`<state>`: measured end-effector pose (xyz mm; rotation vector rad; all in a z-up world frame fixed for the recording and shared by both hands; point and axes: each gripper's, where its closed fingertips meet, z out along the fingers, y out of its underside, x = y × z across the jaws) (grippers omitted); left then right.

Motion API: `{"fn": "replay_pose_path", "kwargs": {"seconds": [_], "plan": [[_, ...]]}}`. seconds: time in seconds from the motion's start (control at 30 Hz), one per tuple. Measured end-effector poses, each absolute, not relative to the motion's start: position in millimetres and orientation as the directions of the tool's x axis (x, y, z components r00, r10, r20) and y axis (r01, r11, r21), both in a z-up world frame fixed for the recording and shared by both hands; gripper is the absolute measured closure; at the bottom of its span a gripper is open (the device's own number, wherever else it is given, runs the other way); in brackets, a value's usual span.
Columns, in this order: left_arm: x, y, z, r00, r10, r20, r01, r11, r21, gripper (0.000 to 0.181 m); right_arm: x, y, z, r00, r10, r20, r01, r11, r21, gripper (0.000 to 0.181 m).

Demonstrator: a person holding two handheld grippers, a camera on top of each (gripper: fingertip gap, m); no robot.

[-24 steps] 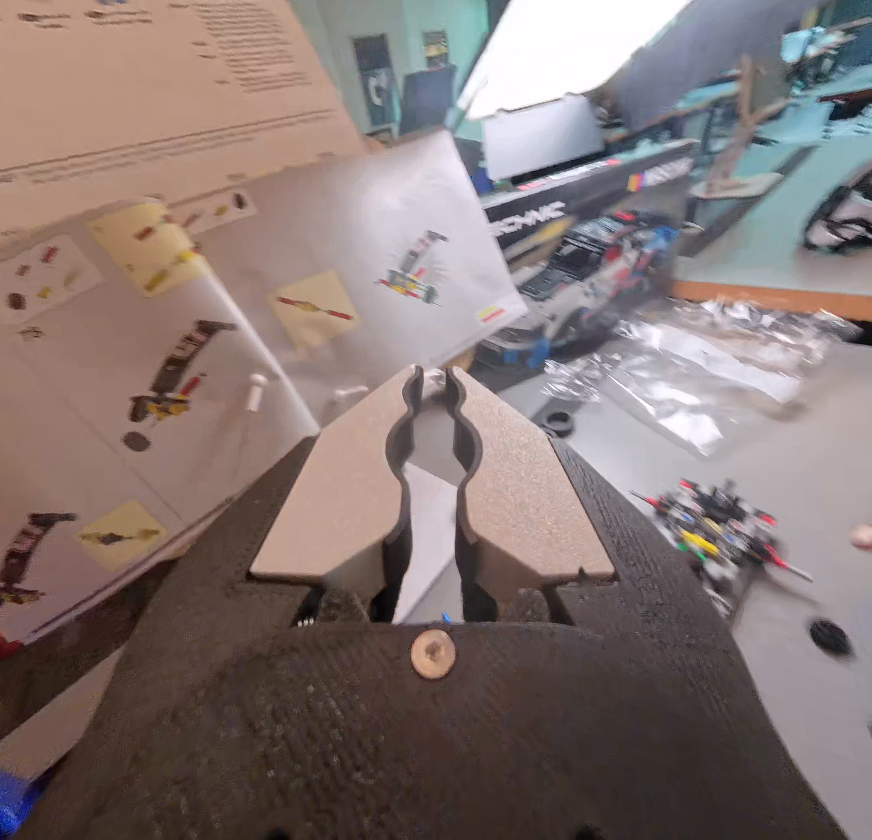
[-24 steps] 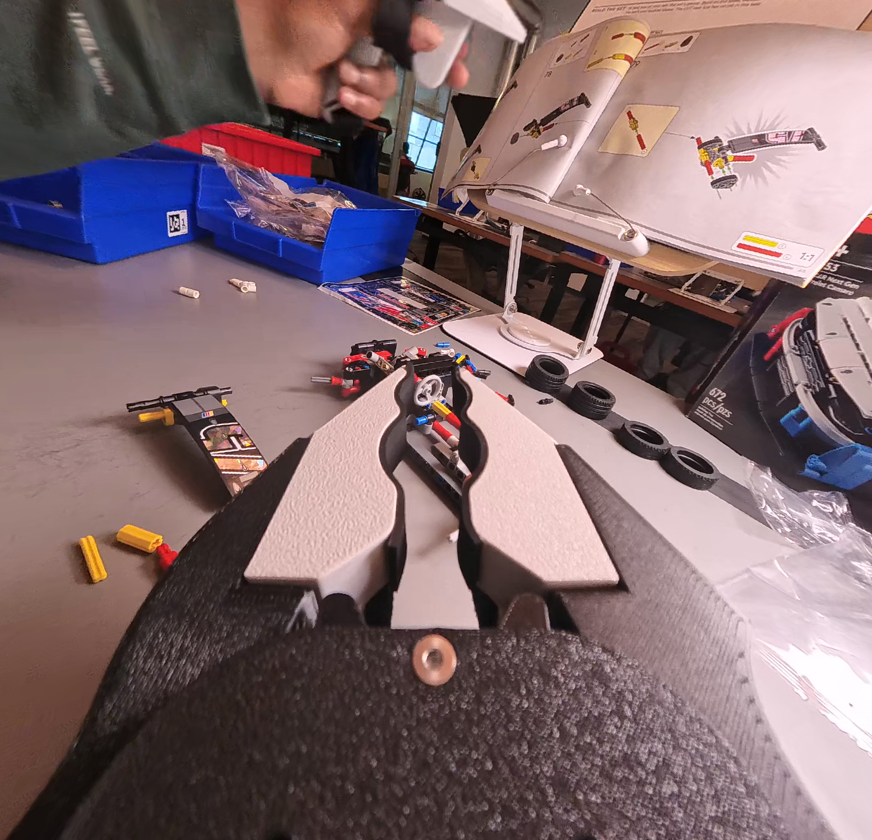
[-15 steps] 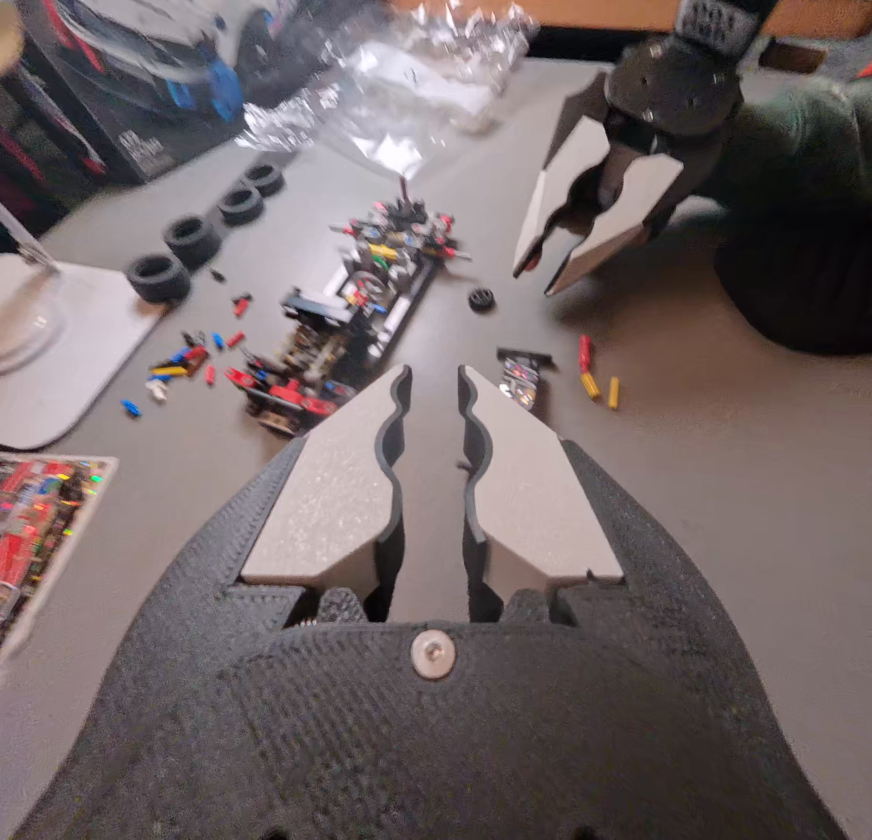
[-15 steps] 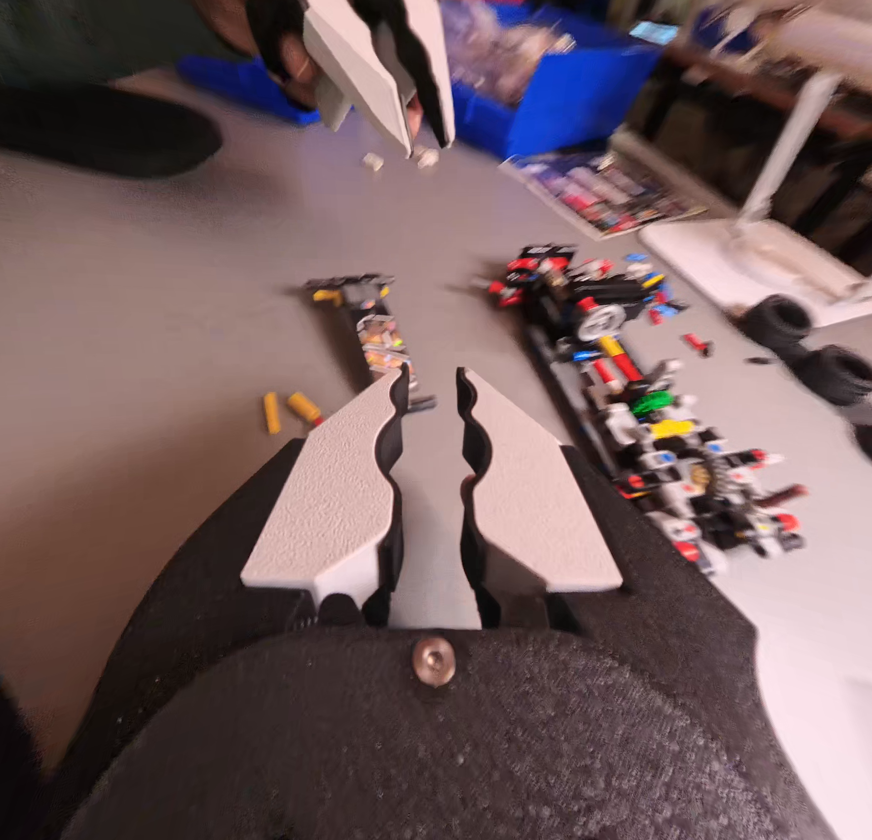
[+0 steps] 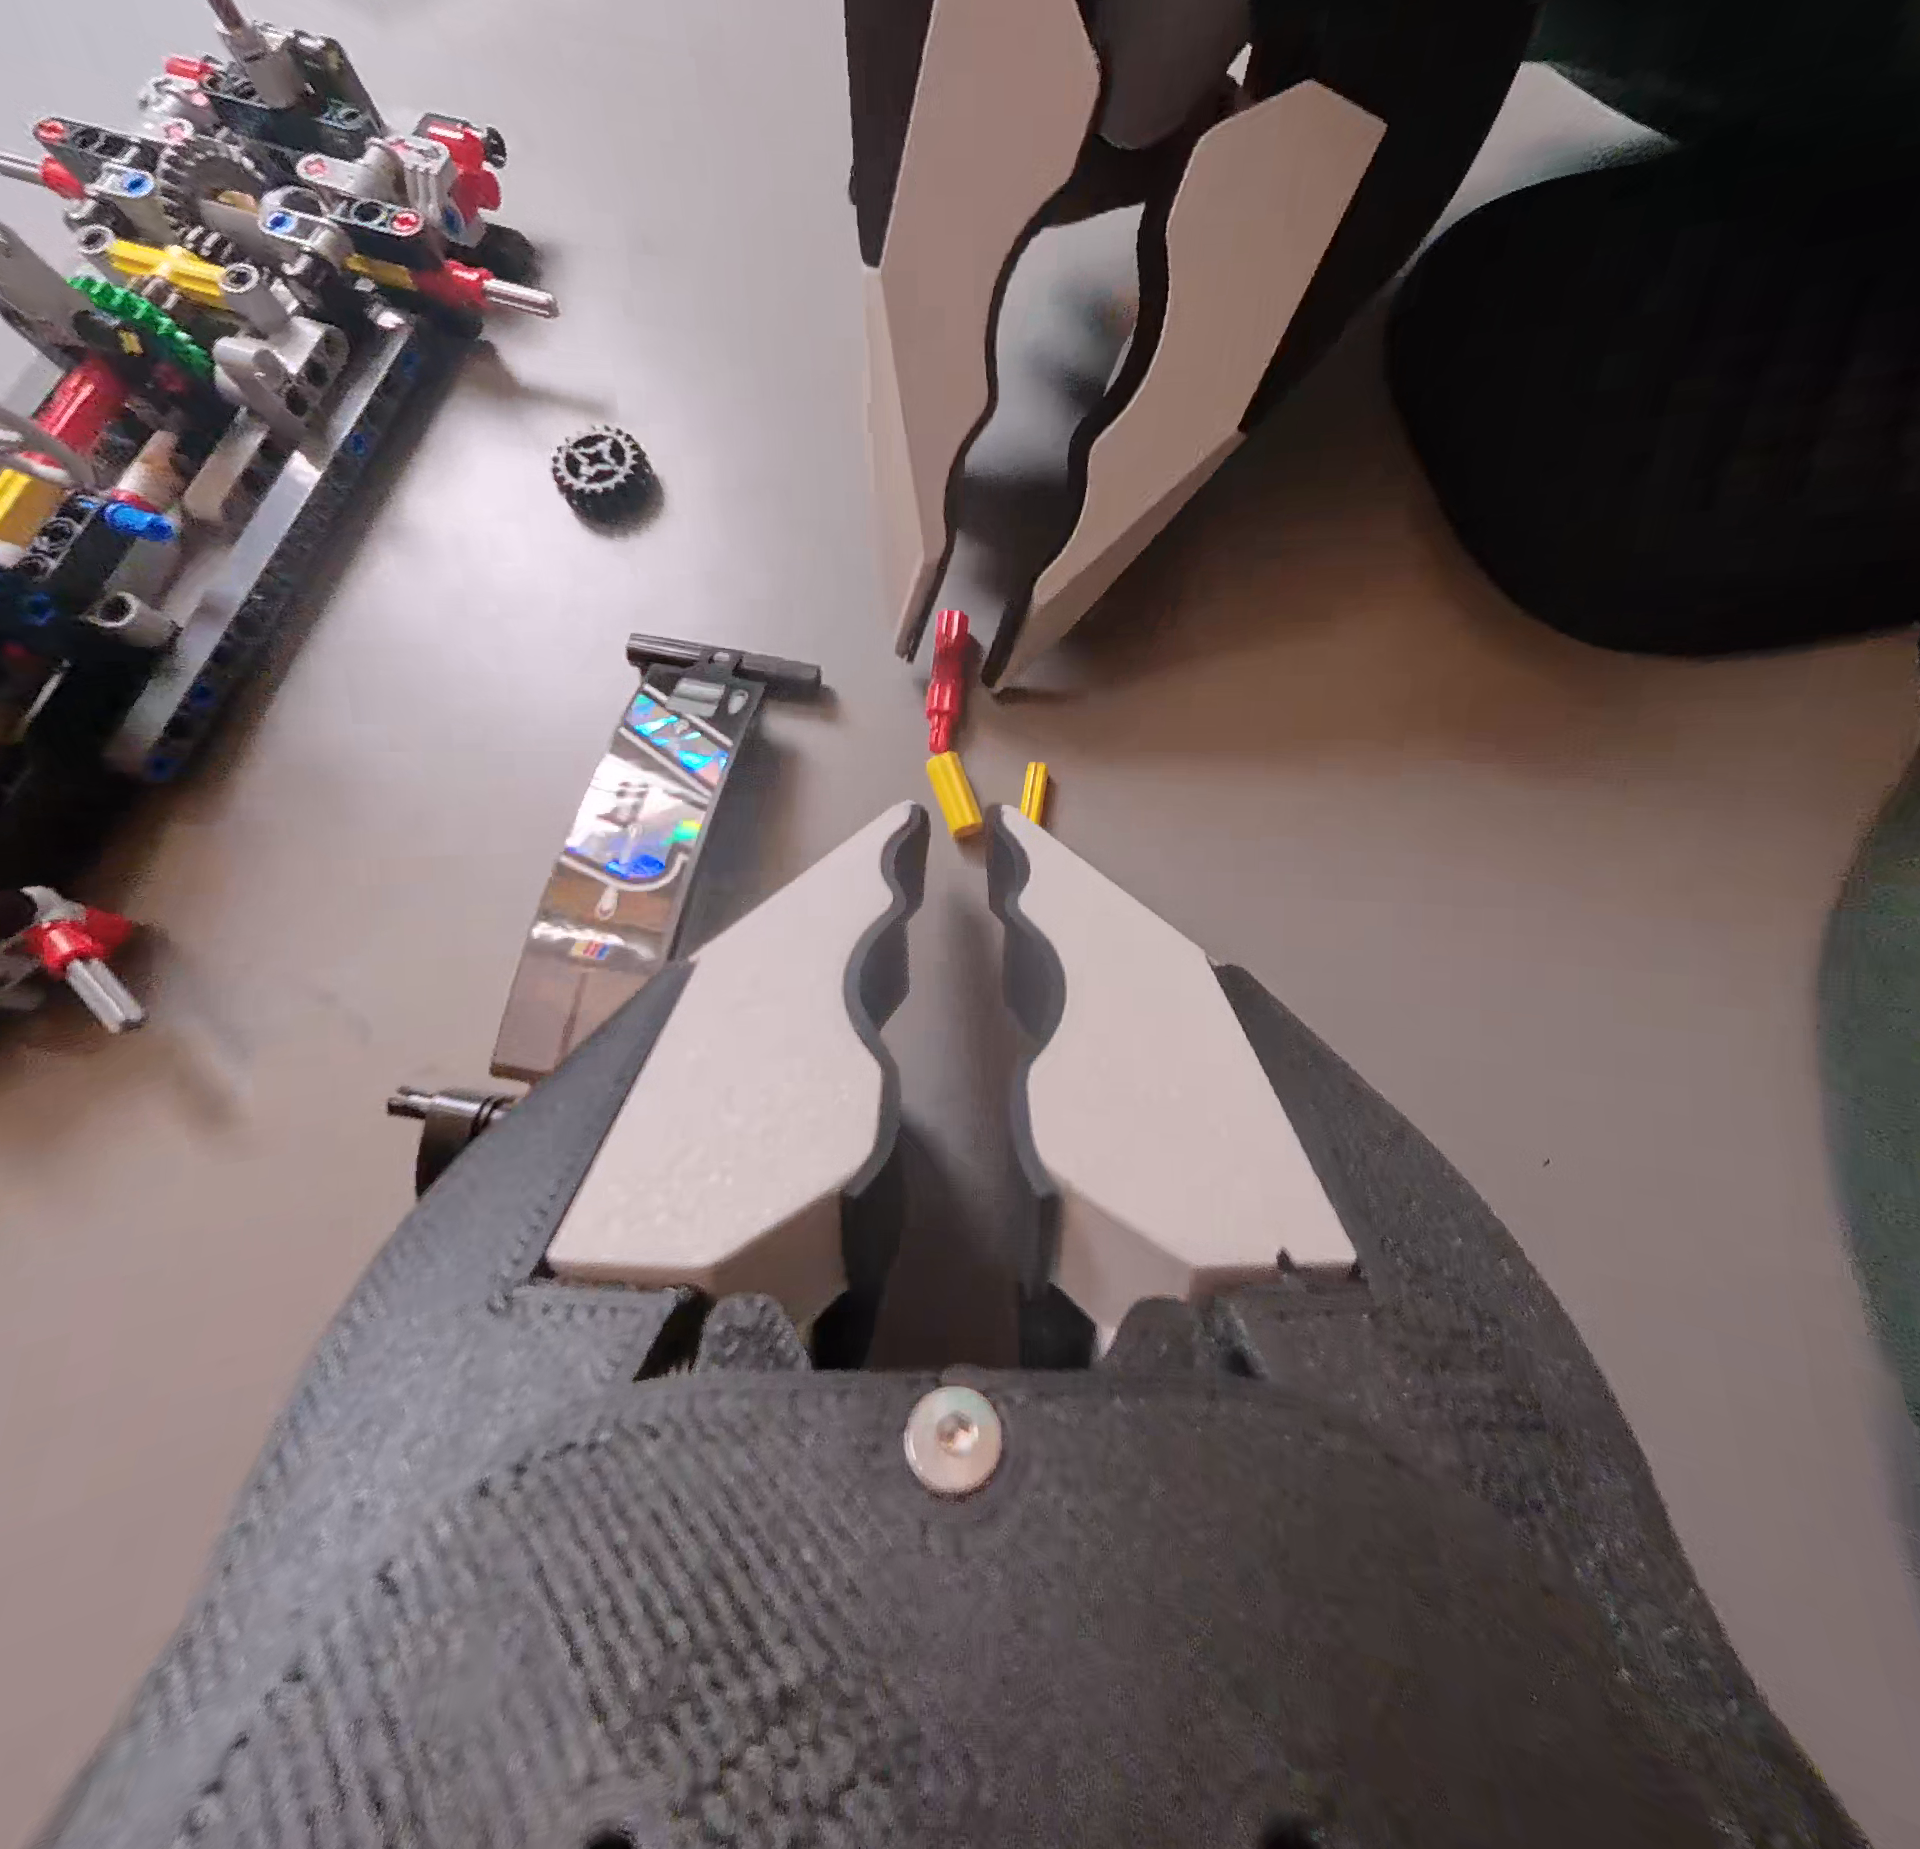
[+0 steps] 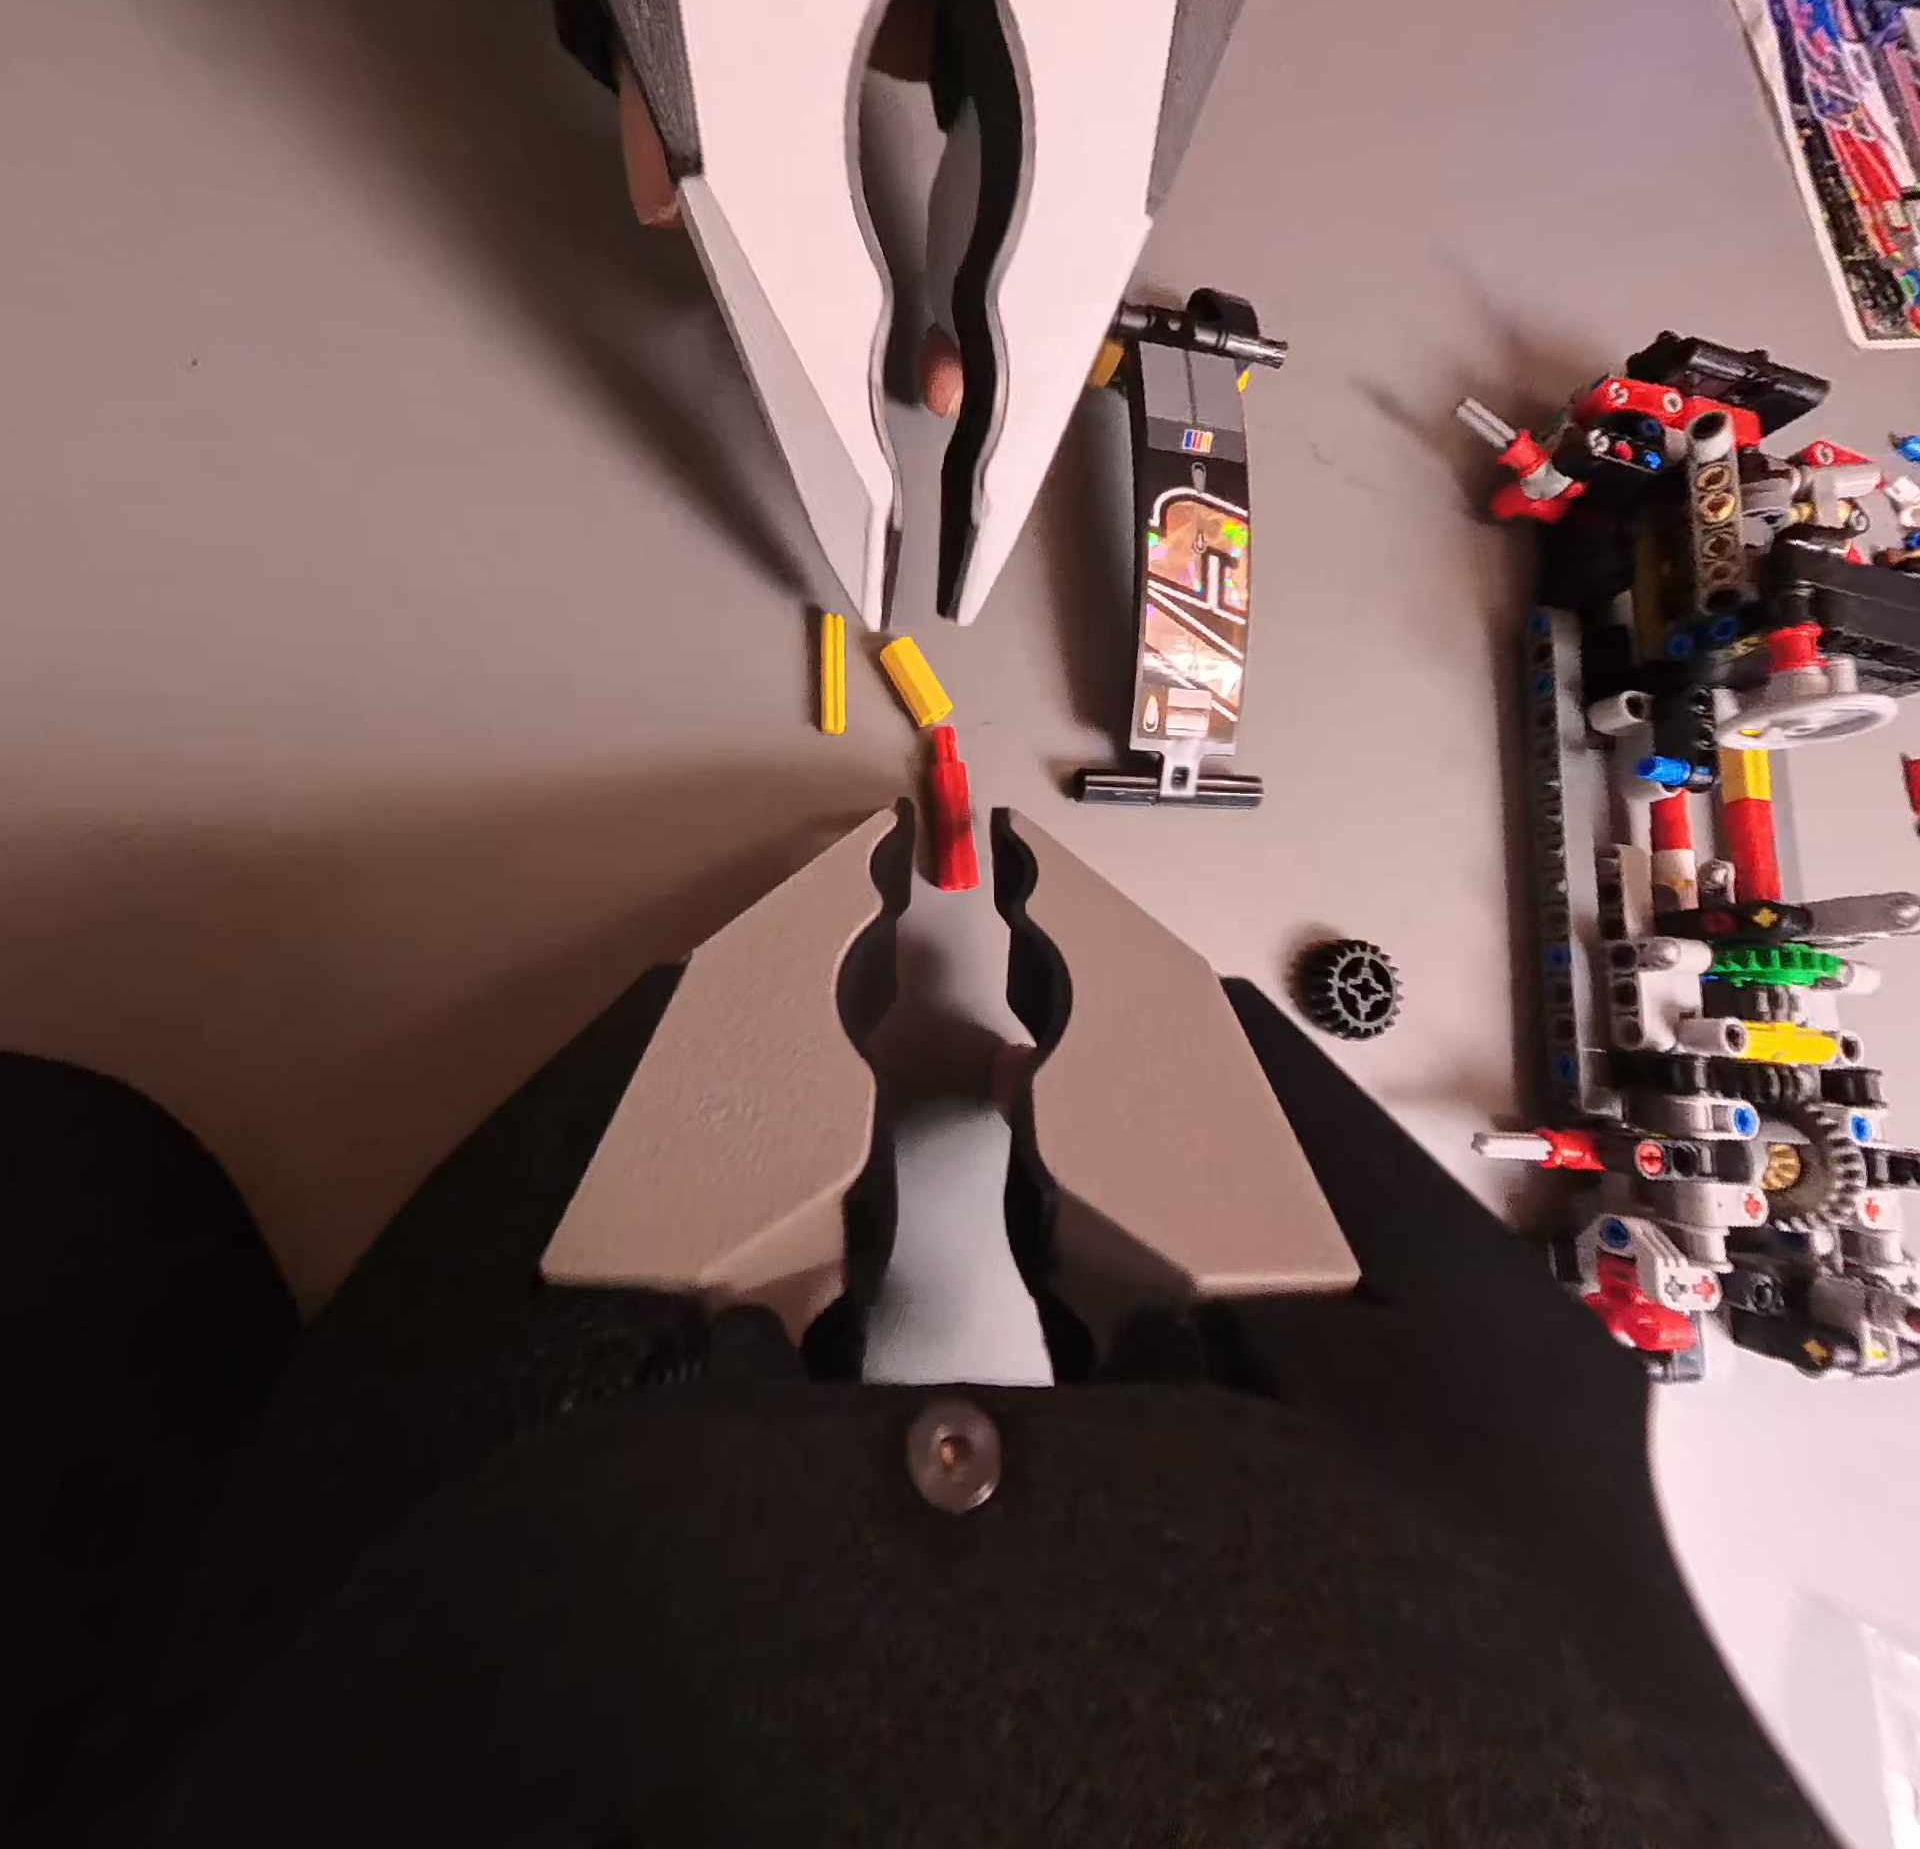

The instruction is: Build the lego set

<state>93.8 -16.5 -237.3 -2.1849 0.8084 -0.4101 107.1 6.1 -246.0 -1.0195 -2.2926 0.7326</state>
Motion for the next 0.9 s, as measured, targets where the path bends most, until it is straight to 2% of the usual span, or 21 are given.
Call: {"fn": "replay_pose_path", "kwargs": {"seconds": [0.2, 0.27, 0.47, 0.7, 0.9], "plan": [[94.5, -12.7, -246.7, 0.746, -0.666, -0.005, -0.475, -0.527, -0.705, 0.170, 104.8, 4.6, -246.3, -0.582, 0.763, 0.283, 0.467, 0.598, -0.652, 0.176], [96.3, -13.2, -247.1, 0.722, -0.689, -0.051, -0.519, -0.492, -0.699, 0.175, 104.8, 1.0, -245.4, -0.590, 0.754, 0.288, 0.448, 0.603, -0.660, 0.178], [91.2, -15.1, -244.8, 0.662, -0.740, -0.118, -0.561, -0.385, -0.733, 0.177, 106.2, -4.7, -241.8, -0.595, 0.752, 0.284, 0.415, 0.590, -0.693, 0.179], [77.3, -23.0, -204.4, 0.647, -0.757, -0.090, -0.408, -0.243, -0.880, 0.177, 100.1, -11.1, -216.0, -0.559, 0.783, 0.272, 0.327, 0.510, -0.795, 0.179], [71.8, -26.8, -204.3, 0.650, -0.760, -0.006, -0.345, -0.287, -0.894, 0.177, 88.8, -11.4, -195.4, -0.489, 0.811, 0.320, 0.262, 0.487, -0.833, 0.179]]}}
